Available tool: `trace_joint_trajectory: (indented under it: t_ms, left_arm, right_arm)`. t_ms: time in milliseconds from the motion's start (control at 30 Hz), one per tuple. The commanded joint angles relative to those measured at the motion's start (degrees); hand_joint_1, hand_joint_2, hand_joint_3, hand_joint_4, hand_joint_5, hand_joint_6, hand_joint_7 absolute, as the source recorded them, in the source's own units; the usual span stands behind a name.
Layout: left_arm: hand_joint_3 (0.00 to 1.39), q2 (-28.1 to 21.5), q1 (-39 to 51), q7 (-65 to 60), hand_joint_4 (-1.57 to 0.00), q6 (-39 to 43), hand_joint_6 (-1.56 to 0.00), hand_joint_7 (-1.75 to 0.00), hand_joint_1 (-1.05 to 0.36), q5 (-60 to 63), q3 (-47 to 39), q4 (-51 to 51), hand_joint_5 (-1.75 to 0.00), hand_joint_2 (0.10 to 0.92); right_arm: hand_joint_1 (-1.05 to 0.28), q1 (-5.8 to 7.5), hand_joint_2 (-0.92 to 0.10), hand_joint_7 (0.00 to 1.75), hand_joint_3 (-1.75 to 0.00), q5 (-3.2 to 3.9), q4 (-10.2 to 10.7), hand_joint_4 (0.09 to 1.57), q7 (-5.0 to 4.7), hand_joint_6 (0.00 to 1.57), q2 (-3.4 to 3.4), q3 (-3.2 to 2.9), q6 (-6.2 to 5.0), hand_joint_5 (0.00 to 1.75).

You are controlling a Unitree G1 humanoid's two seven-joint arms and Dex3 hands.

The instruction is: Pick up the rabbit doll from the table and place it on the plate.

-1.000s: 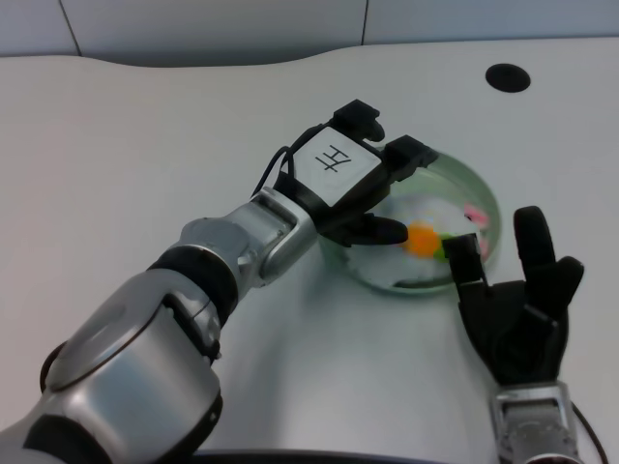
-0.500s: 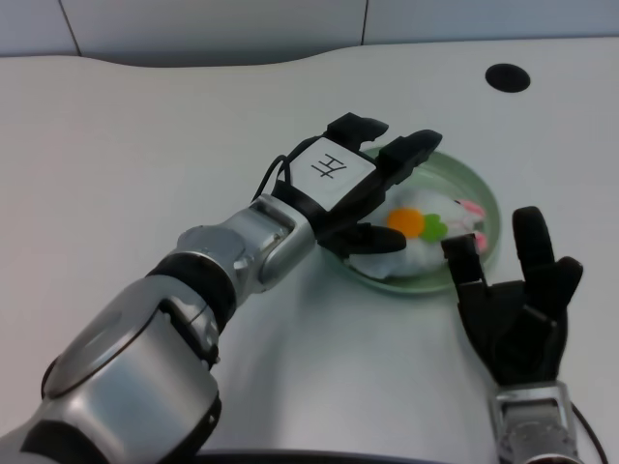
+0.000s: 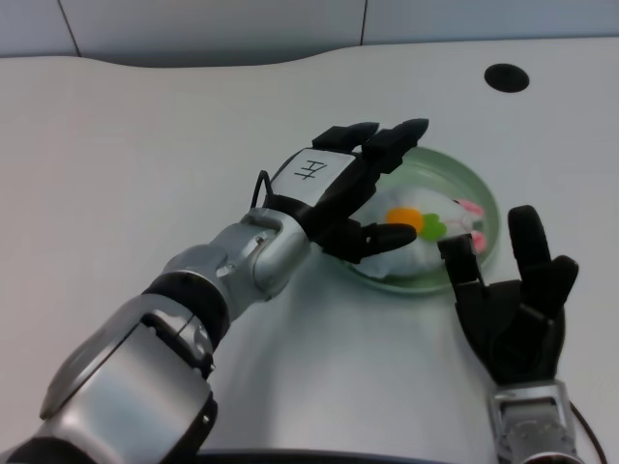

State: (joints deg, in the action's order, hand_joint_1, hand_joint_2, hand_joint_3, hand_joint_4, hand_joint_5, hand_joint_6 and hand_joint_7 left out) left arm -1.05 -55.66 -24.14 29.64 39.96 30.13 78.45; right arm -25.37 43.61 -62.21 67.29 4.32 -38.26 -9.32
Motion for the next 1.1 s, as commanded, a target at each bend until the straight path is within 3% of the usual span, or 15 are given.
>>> trace_joint_trajectory:
  t_ms: [33, 533, 600, 667, 733, 867, 1100]
  left_arm:
    - [0.88, 0.02, 0.92, 0.83, 0.00, 0.64, 0.00, 0.00, -1.05, -0.70, -0.67, -0.31, 0.00, 0.921]
    - [0.91, -0.20, 2.45, 2.63, -0.01, 3.79, 0.00, 0.00, -1.05, -4.55, -5.46, -0.84, -0.01, 0.921]
    - [0.87, -1.32, 8.88, 28.88, -0.05, 5.64, 0.00, 0.00, -1.05, -28.93, -24.70, -3.47, -0.03, 0.921]
    - [0.84, -1.82, 11.69, 41.61, -0.07, 6.24, 0.00, 0.00, -1.05, -40.21, -33.48, -4.77, -0.04, 0.921]
    - [0.81, -1.77, 20.06, 54.92, -0.14, 4.91, -0.02, -0.01, -1.05, -52.01, -40.97, -9.04, -0.08, 0.921]
    - [0.72, -1.06, 26.83, 66.06, -0.26, 3.12, -0.12, -0.05, -1.00, -61.72, -47.32, -12.80, -0.15, 0.921]
    - [0.70, -0.78, 28.08, 72.28, -0.29, 1.45, -0.15, -0.05, -0.99, -65.02, -49.91, -14.24, -0.17, 0.921]
  right_arm:
    - [-0.67, 2.81, -0.92, 0.01, -0.29, 0.15, -2.13, 0.59, 0.08, 1.02, 0.67, -0.43, 0.10, 1.11]
    - [-0.66, 2.80, -0.92, 0.01, -0.28, 0.21, -2.30, 0.58, -0.01, 1.02, 0.65, -0.47, 0.43, 1.13]
    - [-0.66, 1.98, -0.92, 0.01, -0.32, -0.48, -3.48, 0.56, -0.68, 1.01, 0.46, -0.17, 0.03, 1.13]
    - [-0.66, 1.60, -0.92, 0.01, -0.35, -0.84, -4.02, 0.55, -0.96, 1.01, 0.38, -0.10, -0.14, 1.13]
    - [-0.67, 1.35, -0.92, 0.01, -0.32, -1.01, -4.26, 0.56, -1.62, 1.02, -0.69, -0.20, 0.92, 1.12]
    - [-0.67, 1.13, -0.92, 0.02, -0.29, -1.13, -4.59, 0.57, -1.72, 1.03, -1.52, -0.07, 2.12, 1.11]
    - [-0.66, 0.84, -0.92, 0.01, -0.29, -1.09, -5.22, 0.57, -1.59, 1.03, -1.80, -0.10, 2.22, 1.11]
